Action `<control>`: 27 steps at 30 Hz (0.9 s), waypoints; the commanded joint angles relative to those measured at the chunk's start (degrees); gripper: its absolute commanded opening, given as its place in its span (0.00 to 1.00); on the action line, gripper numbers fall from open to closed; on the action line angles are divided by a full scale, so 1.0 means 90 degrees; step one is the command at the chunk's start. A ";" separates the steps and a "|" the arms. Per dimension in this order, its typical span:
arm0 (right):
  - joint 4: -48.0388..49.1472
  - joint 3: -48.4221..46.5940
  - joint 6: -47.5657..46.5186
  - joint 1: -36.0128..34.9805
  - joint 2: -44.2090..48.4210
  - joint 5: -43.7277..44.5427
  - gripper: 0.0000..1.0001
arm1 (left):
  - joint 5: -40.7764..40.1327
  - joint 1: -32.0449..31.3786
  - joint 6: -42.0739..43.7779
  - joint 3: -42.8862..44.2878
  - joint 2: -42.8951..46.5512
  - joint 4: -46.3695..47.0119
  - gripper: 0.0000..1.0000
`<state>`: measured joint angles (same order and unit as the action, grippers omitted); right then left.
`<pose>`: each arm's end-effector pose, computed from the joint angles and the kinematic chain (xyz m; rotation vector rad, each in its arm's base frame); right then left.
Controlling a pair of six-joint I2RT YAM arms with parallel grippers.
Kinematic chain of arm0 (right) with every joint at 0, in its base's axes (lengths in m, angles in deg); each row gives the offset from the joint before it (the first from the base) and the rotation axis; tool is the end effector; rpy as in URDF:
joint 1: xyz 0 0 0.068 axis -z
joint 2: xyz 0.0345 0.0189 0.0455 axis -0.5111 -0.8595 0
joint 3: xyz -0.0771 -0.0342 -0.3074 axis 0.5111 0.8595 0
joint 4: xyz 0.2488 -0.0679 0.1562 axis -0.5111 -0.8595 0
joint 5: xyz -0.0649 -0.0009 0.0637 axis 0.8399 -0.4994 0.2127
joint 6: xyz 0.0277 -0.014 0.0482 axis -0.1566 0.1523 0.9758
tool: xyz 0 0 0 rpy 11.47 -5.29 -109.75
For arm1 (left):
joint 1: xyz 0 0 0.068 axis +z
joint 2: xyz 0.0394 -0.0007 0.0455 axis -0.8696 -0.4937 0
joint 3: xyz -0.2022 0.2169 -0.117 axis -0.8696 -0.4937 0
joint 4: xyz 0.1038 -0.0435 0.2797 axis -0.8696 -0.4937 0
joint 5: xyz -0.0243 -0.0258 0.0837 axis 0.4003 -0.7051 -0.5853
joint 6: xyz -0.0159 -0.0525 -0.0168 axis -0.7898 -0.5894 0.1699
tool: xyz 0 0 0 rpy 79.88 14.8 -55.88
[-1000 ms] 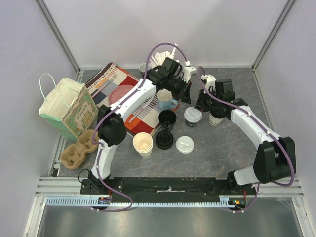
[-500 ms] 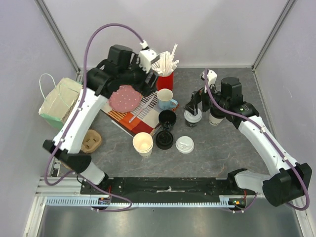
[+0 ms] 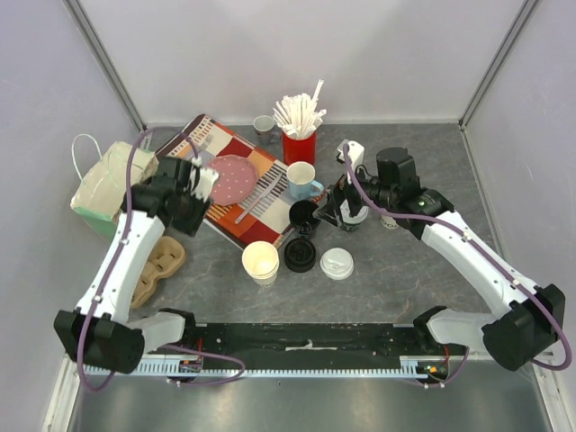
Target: Pack the takeout coffee
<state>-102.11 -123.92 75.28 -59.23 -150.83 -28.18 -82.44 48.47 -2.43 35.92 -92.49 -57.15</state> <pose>0.2556 0.1626 0.3836 -0.8863 1.8653 0.8300 0.2514 -0.0498 0.3878 0.6693 2.5250 0.1468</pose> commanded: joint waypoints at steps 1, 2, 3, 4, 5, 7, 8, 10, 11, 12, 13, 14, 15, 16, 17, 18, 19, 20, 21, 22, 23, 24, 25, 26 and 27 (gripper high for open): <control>-0.0013 -0.0457 -0.0147 -0.0125 -0.0266 -0.0052 0.98 | -0.0306 0.0418 0.0487 -0.1359 0.0830 -0.0022 0.47; -0.0129 -0.0516 -0.0176 -0.0174 -0.0354 -0.0042 0.98 | -0.0297 0.0535 0.0585 -0.1816 0.1044 -0.0012 0.47; -0.0179 -0.0565 -0.0196 -0.0203 -0.0393 -0.0012 0.98 | -0.0268 0.0759 0.0692 -0.2014 0.1162 -0.0021 0.46; -0.0256 -0.0682 -0.0225 -0.0233 -0.0423 0.0017 0.98 | -0.0258 0.0867 0.0897 -0.2190 0.1231 -0.0031 0.46; -0.0393 -0.0751 -0.0283 -0.0281 -0.0510 0.0094 0.98 | -0.0238 0.0965 0.0995 -0.2501 0.1396 -0.0051 0.46; -0.0530 -0.0945 -0.0332 -0.0330 -0.0589 0.0173 0.98 | -0.0199 0.1200 0.1258 -0.2756 0.1553 -0.0080 0.46; -0.0656 -0.0995 -0.0381 -0.0388 -0.0667 0.0260 0.98 | -0.0190 0.1258 0.1337 -0.2990 0.1641 -0.0070 0.46; -0.0735 -0.1093 -0.0430 -0.0438 -0.0735 0.0339 0.98 | -0.0189 0.1317 0.1513 -0.3293 0.1837 -0.0022 0.46; -0.0765 -0.1103 -0.0430 -0.0467 -0.0784 0.0407 0.98 | -0.0257 0.1317 0.1553 -0.3401 0.1857 0.0037 0.44; -0.0775 -0.1093 -0.0421 -0.0487 -0.0804 0.0417 0.98 | -0.0403 0.1501 0.1669 -0.3509 0.1876 0.0105 0.43; -0.0784 -0.1093 -0.0420 -0.0506 -0.0852 0.0437 0.98 | -0.0424 0.1580 0.1738 -0.3684 0.1876 0.0183 0.41; -0.0814 -0.1103 -0.0420 -0.0535 -0.0892 0.0456 0.98 | -0.0414 0.1649 0.1806 -0.3743 0.1867 0.0367 0.41; -0.0843 -0.1132 -0.0440 -0.0574 -0.0931 0.0515 0.98 | -0.0337 0.1794 0.1903 -0.3773 0.1799 0.0446 0.41; -0.0892 -0.1161 -0.0459 -0.0594 -0.1028 0.0544 0.98 | -0.0268 0.1873 0.1943 -0.3744 0.1740 0.0525 0.40; -0.1018 -0.1210 -0.0459 -0.0652 -0.1077 0.0593 0.98 | -0.0200 0.1961 0.1973 -0.3715 0.1662 0.0690 0.39; -0.1087 -0.1307 -0.0479 -0.0682 -0.1126 0.0661 0.98 | -0.0006 0.2117 0.2070 -0.3686 0.1603 0.0769 0.39; -0.1126 -0.1347 -0.0479 -0.0721 -0.1223 0.0710 0.98 | 0.0073 0.2196 0.2128 -0.3637 0.1448 0.0876 0.38; -0.1204 -0.1376 -0.0489 -0.0789 -0.1243 0.0749 0.98 | 0.0123 0.2254 0.2168 -0.3637 0.1369 0.1051 0.37; -0.1224 -0.1415 -0.0489 -0.0818 -0.1263 0.0798 0.98 | 0.0152 0.2313 0.2207 -0.3646 0.1301 0.1120 0.36; -0.1234 -0.1435 -0.0489 -0.0857 -0.1302 0.0885 0.98 | 0.0152 0.2323 0.2236 -0.3608 0.1203 0.1150 0.34; -0.1253 -0.1454 -0.0479 -0.0935 -0.1312 0.0906 0.98 | 0.0210 0.2333 0.2246 -0.3588 0.1222 0.1141 0.34; -0.1263 -0.1493 -0.0479 -0.0965 -0.1312 0.0925 0.98 | 0.0279 0.2323 0.2266 -0.3559 0.1251 0.1092 0.34; -0.1273 -0.1513 -0.0469 -0.1014 -0.1341 0.0954 0.98 | 0.0395 0.2323 0.2304 -0.3452 0.1377 0.1014 0.34; -0.1292 -0.1523 -0.0469 -0.1043 -0.1360 0.0984 0.98 | 0.0609 0.2323 0.2344 -0.3383 0.1456 0.0927 0.34; -0.1302 -0.1561 -0.0469 -0.1063 -0.1390 0.1023 0.98 | 0.0689 0.2323 0.2412 -0.3325 0.1514 0.0742 0.34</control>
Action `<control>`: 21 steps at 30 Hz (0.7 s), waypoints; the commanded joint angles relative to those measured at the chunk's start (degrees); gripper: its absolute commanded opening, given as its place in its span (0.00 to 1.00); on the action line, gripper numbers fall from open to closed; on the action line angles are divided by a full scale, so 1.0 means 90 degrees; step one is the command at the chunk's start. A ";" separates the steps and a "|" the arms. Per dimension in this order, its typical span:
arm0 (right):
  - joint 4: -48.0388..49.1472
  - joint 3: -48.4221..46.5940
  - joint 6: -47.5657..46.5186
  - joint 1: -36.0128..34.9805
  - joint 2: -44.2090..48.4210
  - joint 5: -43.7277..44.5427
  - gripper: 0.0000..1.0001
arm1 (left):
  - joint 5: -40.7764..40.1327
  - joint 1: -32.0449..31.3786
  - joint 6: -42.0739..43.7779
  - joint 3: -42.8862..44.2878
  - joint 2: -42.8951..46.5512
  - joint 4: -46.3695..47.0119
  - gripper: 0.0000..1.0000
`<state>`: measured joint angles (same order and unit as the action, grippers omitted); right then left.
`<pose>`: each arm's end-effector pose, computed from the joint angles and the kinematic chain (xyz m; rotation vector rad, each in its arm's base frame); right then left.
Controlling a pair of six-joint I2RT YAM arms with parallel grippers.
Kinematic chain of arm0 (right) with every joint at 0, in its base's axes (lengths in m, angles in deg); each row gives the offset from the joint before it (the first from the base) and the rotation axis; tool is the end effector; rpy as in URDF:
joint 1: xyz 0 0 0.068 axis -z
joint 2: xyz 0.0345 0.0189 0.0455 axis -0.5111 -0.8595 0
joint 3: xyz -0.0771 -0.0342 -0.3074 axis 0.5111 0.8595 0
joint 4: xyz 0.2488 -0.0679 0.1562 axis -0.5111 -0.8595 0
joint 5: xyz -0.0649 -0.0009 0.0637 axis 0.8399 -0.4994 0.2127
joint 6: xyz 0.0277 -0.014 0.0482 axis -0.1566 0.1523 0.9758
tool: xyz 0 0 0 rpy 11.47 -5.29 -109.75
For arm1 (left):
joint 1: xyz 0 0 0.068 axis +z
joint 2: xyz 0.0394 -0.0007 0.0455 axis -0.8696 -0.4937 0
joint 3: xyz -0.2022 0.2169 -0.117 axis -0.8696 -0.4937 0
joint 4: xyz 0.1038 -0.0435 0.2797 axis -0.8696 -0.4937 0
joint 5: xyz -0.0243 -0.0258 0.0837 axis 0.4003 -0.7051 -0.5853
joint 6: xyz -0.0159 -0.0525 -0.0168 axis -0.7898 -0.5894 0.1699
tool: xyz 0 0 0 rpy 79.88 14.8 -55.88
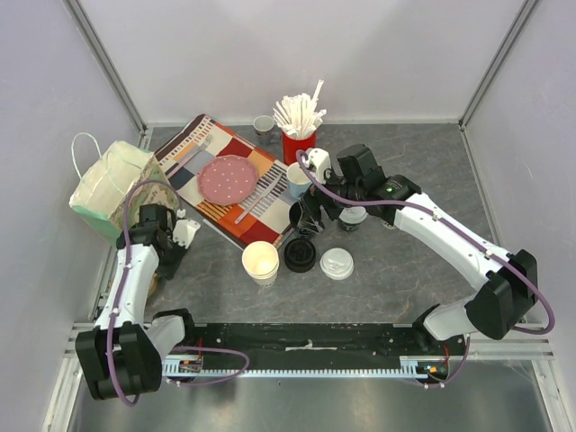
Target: Pack the takeout coffee
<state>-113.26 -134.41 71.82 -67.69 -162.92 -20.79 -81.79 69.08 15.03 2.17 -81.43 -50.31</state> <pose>0.2740 0.2265 0.3696 -1.0550 2.0436 0.7482 0.1792 0.0302 0.2351 0.6893 2.8404 0.2352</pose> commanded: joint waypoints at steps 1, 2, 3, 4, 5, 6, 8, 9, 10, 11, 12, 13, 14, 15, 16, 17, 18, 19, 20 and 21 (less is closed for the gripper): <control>-0.0083 -0.0425 -0.0086 -0.0171 -0.0095 0.0250 0.98 | 0.0675 0.0033 0.0511 0.0600 0.0334 -0.0155 0.35; -0.0093 -0.0445 -0.0095 -0.0182 -0.0125 0.0251 0.98 | 0.0733 0.0033 0.0540 0.0688 0.0403 -0.0234 0.35; -0.0093 -0.0464 -0.0095 -0.0191 -0.0144 0.0251 0.98 | 0.0724 0.0033 0.0589 0.0825 0.0394 -0.0322 0.36; -0.0103 -0.0465 -0.0115 -0.0230 -0.0183 0.0251 0.98 | 0.0685 0.0024 0.0608 0.0874 0.0384 -0.0332 0.36; -0.0103 -0.0465 -0.0124 -0.0240 -0.0193 0.0251 0.98 | 0.0588 0.0033 0.0618 0.0913 0.0345 -0.0332 0.37; -0.0122 -0.0465 -0.0134 -0.0260 -0.0203 0.0251 0.98 | 0.0529 0.0033 0.0696 0.0923 0.0316 -0.0294 0.39; -0.0161 -0.0465 -0.0192 -0.0269 -0.0223 0.0280 0.98 | 0.0238 0.0033 0.0794 0.0885 0.0257 -0.0118 0.43; -0.0181 -0.0474 -0.0203 -0.0270 -0.0213 0.0290 0.98 | 0.0149 0.0033 0.0929 0.0826 0.0160 -0.0060 0.48; -0.0219 -0.0474 -0.0212 -0.0279 -0.0213 0.0290 0.98 | 0.0071 0.0033 0.1008 0.0797 0.0111 0.0018 0.49; -0.0230 -0.0484 -0.0251 -0.0279 -0.0213 0.0300 0.98 | 0.0031 0.0033 0.1193 0.0758 0.0062 0.0048 0.50; -0.0239 -0.0484 -0.0252 -0.0279 -0.0194 0.0309 0.98 | 0.0040 0.0043 0.1282 0.0700 0.0023 0.0058 0.51; -0.0259 -0.0484 -0.0261 -0.0289 -0.0193 0.0310 0.98 | 0.0089 0.0043 0.1398 0.0680 0.0003 0.0058 0.52; -0.0259 -0.0474 -0.0252 -0.0279 -0.0203 0.0319 0.98 | 0.0147 0.0043 0.1632 0.0650 0.0003 0.0058 0.51; -0.0259 -0.0474 -0.0261 -0.0279 -0.0203 0.0310 0.98 | 0.0158 0.0043 0.1760 0.0582 0.0003 0.0058 0.51; -0.0249 -0.0474 -0.0252 -0.0279 -0.0213 0.0310 0.98 | 0.0158 0.0043 0.1867 0.0553 -0.0007 0.0058 0.51; -0.0268 -0.0474 -0.0242 -0.0279 -0.0232 0.0319 0.98 | 0.0177 0.0043 0.2081 0.0523 0.0003 0.0058 0.50; -0.0269 -0.0465 -0.0232 -0.0279 -0.0242 0.0319 0.98 | 0.0196 0.0043 0.2190 0.0465 -0.0007 0.0039 0.49; -0.0269 -0.0465 -0.0232 -0.0289 -0.0252 0.0329 0.98 | 0.0216 0.0043 0.2287 0.0426 -0.0007 0.0039 0.49; -0.0269 -0.0465 -0.0232 -0.0299 -0.0252 0.0329 0.98 | 0.0284 0.0043 0.2472 0.0387 -0.0017 -0.0010 0.48; -0.0269 -0.0465 -0.0213 -0.0299 -0.0271 0.0339 0.98 | 0.0304 0.0043 0.2551 0.0338 -0.0007 -0.0020 0.48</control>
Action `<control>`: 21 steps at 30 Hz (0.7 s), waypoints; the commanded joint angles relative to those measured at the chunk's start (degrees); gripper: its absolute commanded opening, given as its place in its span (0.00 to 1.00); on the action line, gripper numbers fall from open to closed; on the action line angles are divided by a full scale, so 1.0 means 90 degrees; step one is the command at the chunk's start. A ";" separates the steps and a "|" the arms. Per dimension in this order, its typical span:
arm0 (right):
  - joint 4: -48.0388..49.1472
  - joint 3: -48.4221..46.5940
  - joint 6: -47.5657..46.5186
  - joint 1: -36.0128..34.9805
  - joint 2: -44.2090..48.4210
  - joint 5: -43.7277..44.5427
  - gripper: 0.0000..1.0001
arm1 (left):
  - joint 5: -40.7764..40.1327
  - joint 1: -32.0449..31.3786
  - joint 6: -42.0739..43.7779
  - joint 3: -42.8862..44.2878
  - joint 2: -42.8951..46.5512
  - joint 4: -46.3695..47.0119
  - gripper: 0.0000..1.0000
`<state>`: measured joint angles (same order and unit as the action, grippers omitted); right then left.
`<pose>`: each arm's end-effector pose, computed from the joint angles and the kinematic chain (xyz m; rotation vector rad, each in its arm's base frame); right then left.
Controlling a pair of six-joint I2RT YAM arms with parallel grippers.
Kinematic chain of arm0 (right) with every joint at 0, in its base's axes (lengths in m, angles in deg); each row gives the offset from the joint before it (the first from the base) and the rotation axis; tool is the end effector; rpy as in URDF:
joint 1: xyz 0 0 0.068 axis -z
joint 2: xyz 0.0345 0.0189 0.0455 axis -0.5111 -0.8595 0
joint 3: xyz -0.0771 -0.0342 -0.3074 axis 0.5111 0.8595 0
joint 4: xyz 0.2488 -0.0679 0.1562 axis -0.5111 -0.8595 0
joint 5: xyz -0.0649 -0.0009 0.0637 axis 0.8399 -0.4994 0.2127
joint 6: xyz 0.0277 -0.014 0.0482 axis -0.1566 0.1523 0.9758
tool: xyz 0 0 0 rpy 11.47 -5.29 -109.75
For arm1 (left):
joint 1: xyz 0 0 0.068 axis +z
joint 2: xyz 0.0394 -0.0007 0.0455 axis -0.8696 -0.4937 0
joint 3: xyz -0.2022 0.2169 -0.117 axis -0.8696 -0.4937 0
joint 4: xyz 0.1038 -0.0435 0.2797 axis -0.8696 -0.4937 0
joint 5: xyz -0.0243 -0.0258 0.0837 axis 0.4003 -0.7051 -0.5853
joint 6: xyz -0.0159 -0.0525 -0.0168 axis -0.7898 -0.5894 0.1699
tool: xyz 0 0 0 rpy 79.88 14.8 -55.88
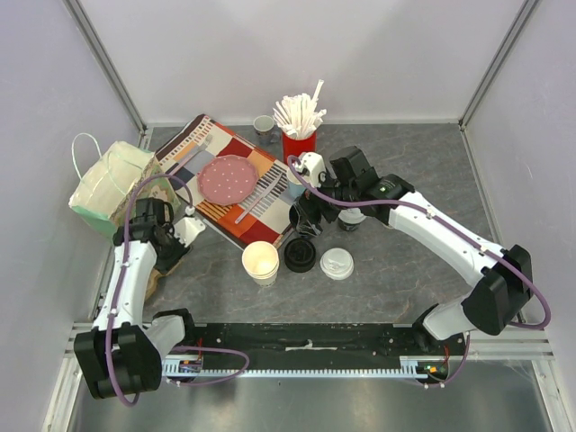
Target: Pack the takeout coffee
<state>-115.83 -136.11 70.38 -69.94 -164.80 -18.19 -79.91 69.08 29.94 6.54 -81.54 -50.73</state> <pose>0.2715 0.2403 0.3655 -1.1110 2.0711 0.7008 0.1890 0.0303 0.2593 1.0360 2.6736 0.2762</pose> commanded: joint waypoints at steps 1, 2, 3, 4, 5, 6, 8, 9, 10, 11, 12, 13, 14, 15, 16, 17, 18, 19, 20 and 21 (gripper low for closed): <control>0.0018 -0.0285 -0.0052 -0.0049 -0.0072 0.0060 0.98 | 0.0095 0.0043 0.0944 -0.0177 0.0015 0.0026 0.48; 0.0028 -0.0295 -0.0043 -0.0058 -0.0082 0.0050 0.98 | 0.0047 0.0033 0.1032 -0.0197 0.0015 0.0055 0.47; 0.0018 -0.0304 -0.0033 -0.0049 -0.0092 0.0050 0.98 | 0.0027 0.0043 0.1081 -0.0245 0.0015 0.0085 0.47; 0.0018 -0.0314 -0.0023 -0.0068 -0.0092 0.0060 0.98 | 0.0017 0.0043 0.1120 -0.0265 0.0015 0.0114 0.47; 0.0028 -0.0314 -0.0023 -0.0068 -0.0092 0.0060 0.98 | 0.0036 0.0053 0.1217 -0.0285 0.0025 0.0124 0.47; 0.0018 -0.0314 -0.0023 -0.0078 -0.0121 0.0069 0.98 | 0.0037 0.0053 0.1247 -0.0304 0.0005 0.0143 0.46; -0.0011 -0.0334 -0.0033 -0.0088 -0.0121 0.0079 0.98 | -0.0031 0.0062 0.1315 -0.0353 -0.0043 0.0231 0.45; -0.0011 -0.0334 -0.0023 -0.0088 -0.0141 0.0089 0.98 | -0.0080 0.0062 0.1345 -0.0382 -0.0063 0.0367 0.43; -0.0021 -0.0334 -0.0033 -0.0097 -0.0131 0.0089 0.98 | -0.0129 0.0072 0.1374 -0.0402 -0.0082 0.0436 0.42; -0.0031 -0.0324 -0.0033 -0.0098 -0.0131 0.0079 0.98 | -0.0197 0.0092 0.1452 -0.0412 -0.0131 0.0475 0.41; -0.0031 -0.0324 -0.0023 -0.0107 -0.0131 0.0089 0.98 | -0.0198 0.0092 0.1481 -0.0412 -0.0151 0.0466 0.39; -0.0031 -0.0324 -0.0033 -0.0107 -0.0131 0.0099 0.98 | -0.0198 0.0101 0.1520 -0.0412 -0.0180 0.0466 0.38; -0.0031 -0.0314 -0.0033 -0.0098 -0.0131 0.0108 0.98 | -0.0178 0.0102 0.1608 -0.0412 -0.0190 0.0466 0.37; -0.0041 -0.0314 -0.0023 -0.0117 -0.0141 0.0108 0.98 | -0.0149 0.0121 0.1676 -0.0431 -0.0200 0.0466 0.36; -0.0050 -0.0314 -0.0023 -0.0107 -0.0141 0.0118 0.98 | -0.0130 0.0121 0.1735 -0.0441 -0.0180 0.0437 0.35; -0.0050 -0.0305 -0.0033 -0.0107 -0.0141 0.0109 0.98 | -0.0129 0.0121 0.1803 -0.0441 -0.0180 0.0446 0.35; -0.0060 -0.0314 -0.0033 -0.0117 -0.0141 0.0118 0.98 | -0.0129 0.0131 0.1823 -0.0441 -0.0190 0.0446 0.35; -0.0051 -0.0314 -0.0042 -0.0117 -0.0141 0.0118 0.98 | -0.0139 0.0121 0.1833 -0.0441 -0.0190 0.0436 0.35; -0.0050 -0.0314 -0.0033 -0.0117 -0.0160 0.0128 0.98 | -0.0139 0.0121 0.1862 -0.0431 -0.0200 0.0436 0.34; -0.0079 -0.0324 -0.0033 -0.0107 -0.0151 0.0128 0.98 | -0.0129 0.0121 0.1862 -0.0431 -0.0200 0.0417 0.34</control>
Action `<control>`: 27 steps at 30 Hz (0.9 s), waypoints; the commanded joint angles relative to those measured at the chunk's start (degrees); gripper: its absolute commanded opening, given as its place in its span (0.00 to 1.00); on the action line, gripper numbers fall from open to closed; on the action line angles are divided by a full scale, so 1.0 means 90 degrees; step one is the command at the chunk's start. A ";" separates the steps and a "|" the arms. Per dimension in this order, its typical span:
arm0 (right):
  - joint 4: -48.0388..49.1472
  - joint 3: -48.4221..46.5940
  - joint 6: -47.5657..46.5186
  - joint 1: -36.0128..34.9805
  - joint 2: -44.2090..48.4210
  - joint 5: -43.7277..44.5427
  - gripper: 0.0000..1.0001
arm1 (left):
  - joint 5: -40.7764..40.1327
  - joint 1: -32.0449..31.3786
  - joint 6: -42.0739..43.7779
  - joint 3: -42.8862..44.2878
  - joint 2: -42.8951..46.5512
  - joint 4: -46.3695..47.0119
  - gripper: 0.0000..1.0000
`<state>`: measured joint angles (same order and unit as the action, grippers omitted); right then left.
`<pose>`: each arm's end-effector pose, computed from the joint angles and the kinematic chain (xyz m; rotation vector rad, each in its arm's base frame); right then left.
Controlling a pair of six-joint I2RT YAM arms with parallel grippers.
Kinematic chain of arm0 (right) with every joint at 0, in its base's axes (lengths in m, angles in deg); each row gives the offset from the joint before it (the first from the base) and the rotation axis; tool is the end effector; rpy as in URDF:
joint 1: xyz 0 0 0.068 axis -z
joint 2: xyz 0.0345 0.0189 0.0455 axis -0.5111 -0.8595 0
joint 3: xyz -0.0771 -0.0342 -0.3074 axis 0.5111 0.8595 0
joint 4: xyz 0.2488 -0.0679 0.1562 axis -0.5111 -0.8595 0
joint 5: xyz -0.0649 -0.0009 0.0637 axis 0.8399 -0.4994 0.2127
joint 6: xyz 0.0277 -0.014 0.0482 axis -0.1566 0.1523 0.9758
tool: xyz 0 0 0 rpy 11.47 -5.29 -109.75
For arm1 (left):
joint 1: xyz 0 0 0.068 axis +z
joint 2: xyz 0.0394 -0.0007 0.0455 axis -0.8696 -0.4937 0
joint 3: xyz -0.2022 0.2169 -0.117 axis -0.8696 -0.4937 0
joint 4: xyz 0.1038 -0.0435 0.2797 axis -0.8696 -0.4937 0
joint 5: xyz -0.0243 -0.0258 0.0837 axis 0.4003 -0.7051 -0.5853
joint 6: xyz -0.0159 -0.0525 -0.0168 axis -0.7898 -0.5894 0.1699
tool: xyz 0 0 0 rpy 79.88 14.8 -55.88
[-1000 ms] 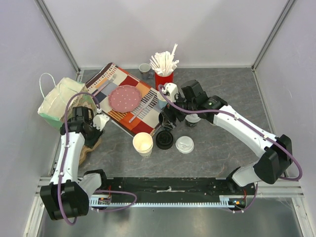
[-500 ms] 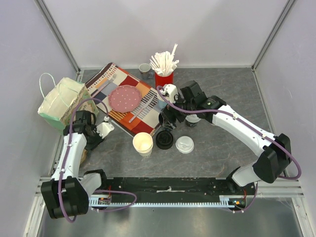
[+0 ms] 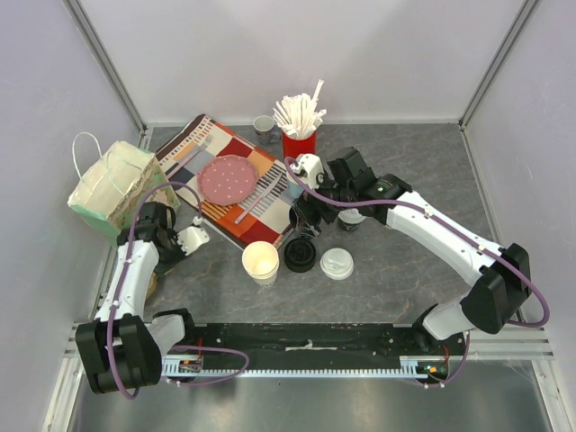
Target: Pack the takeout coffee
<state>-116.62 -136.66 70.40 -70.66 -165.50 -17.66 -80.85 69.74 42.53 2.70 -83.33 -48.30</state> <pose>0.2708 0.2452 0.3636 -1.1243 2.0848 0.6950 0.1881 0.0331 0.2335 1.3417 2.6206 0.2958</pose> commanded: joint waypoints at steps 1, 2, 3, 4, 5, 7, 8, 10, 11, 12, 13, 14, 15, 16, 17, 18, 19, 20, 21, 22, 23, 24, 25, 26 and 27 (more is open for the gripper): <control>0.0008 -0.0263 -0.0035 -0.0046 -0.0083 0.0060 0.98 | -0.0006 0.0048 0.0493 0.0006 -0.0001 0.0109 0.34; 0.0017 -0.0273 -0.0035 -0.0047 -0.0102 0.0070 0.98 | 0.0014 0.0048 0.0503 0.0016 -0.0001 0.0050 0.35; 0.0008 -0.0273 -0.0045 -0.0037 -0.0093 0.0050 0.98 | 0.0024 0.0048 0.0532 0.0006 0.0009 0.0030 0.35; 0.0017 -0.0273 -0.0035 -0.0056 -0.0112 0.0060 0.98 | 0.0072 0.0048 0.0571 -0.0004 0.0009 0.0030 0.35; 0.0008 -0.0273 -0.0035 -0.0056 -0.0112 0.0060 0.98 | 0.0102 0.0048 0.0600 -0.0033 0.0019 0.0030 0.33; 0.0008 -0.0273 -0.0045 -0.0066 -0.0122 0.0050 0.98 | 0.0151 0.0058 0.0649 -0.0062 0.0009 0.0020 0.30; -0.0002 -0.0283 -0.0035 -0.0076 -0.0122 0.0050 0.98 | 0.0161 0.0048 0.0640 -0.0053 -0.0001 0.0011 0.26; -0.0002 -0.0292 -0.0045 -0.0086 -0.0122 0.0050 0.98 | 0.0190 0.0048 0.0620 -0.0024 0.0009 -0.0058 0.22; -0.0012 -0.0293 -0.0035 -0.0086 -0.0102 0.0060 0.98 | 0.0209 0.0048 0.0620 0.0035 0.0028 -0.0096 0.19; -0.0022 -0.0302 -0.0035 -0.0086 -0.0112 0.0060 0.98 | 0.0229 0.0048 0.0620 0.0064 0.0029 -0.0165 0.17; -0.0022 -0.0302 -0.0035 -0.0095 -0.0093 0.0060 0.98 | 0.0277 0.0048 0.0630 0.0094 0.0077 -0.0185 0.15; -0.0031 -0.0312 -0.0035 -0.0096 -0.0092 0.0070 0.98 | 0.0287 0.0048 0.0639 0.0142 0.0126 -0.0185 0.11; -0.0041 -0.0312 -0.0035 -0.0096 -0.0092 0.0060 0.98 | 0.0297 0.0058 0.0649 0.0162 0.0165 -0.0194 0.10; -0.0041 -0.0322 -0.0035 -0.0105 -0.0083 0.0070 0.98 | 0.0297 0.0048 0.0688 0.0172 0.0194 -0.0185 0.07; -0.0031 -0.0331 -0.0025 -0.0105 -0.0083 0.0060 0.98 | 0.0288 0.0048 0.0698 0.0191 0.0233 -0.0185 0.03; -0.0041 -0.0332 -0.0035 -0.0105 -0.0092 0.0060 0.98 | 0.0442 0.0058 0.0698 0.0230 0.0282 -0.0185 0.02; -0.0041 -0.0332 -0.0025 -0.0115 -0.0092 0.0060 0.98 | 0.0463 0.0048 0.0669 0.0260 0.0283 -0.0194 0.02; -0.0051 -0.0332 -0.0035 -0.0115 -0.0092 0.0060 0.98 | 0.0483 0.0048 0.0649 0.0318 0.0292 -0.0195 0.02; -0.0041 -0.0322 -0.0035 -0.0115 -0.0092 0.0060 0.98 | 0.0493 0.0048 0.0630 0.0357 0.0292 -0.0195 0.02; -0.0041 -0.0331 -0.0035 -0.0125 -0.0092 0.0060 0.98 | 0.0512 0.0048 0.0610 0.0386 0.0292 -0.0224 0.02; -0.0031 -0.0332 -0.0045 -0.0125 -0.0092 0.0060 0.98 | 0.0541 0.0048 0.0600 0.0464 0.0302 -0.0253 0.02; -0.0031 -0.0332 -0.0035 -0.0134 -0.0092 0.0070 0.98 | 0.0561 0.0048 0.0591 0.0504 0.0312 -0.0282 0.02; -0.0041 -0.0332 -0.0035 -0.0135 -0.0092 0.0060 0.98 | 0.0609 0.0048 0.0562 0.0552 0.0312 -0.0321 0.02; -0.0041 -0.0332 -0.0035 -0.0144 -0.0092 0.0070 0.98 | 0.0610 0.0048 0.0542 0.0640 0.0312 -0.0350 0.02; -0.0041 -0.0341 -0.0035 -0.0154 -0.0083 0.0079 0.98 | 0.0610 0.0058 0.0503 0.0689 0.0312 -0.0351 0.02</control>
<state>-117.19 -136.96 70.40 -71.53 -166.44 -17.55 -77.63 69.74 46.18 5.03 -81.65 -50.51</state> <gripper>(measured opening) 0.982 0.129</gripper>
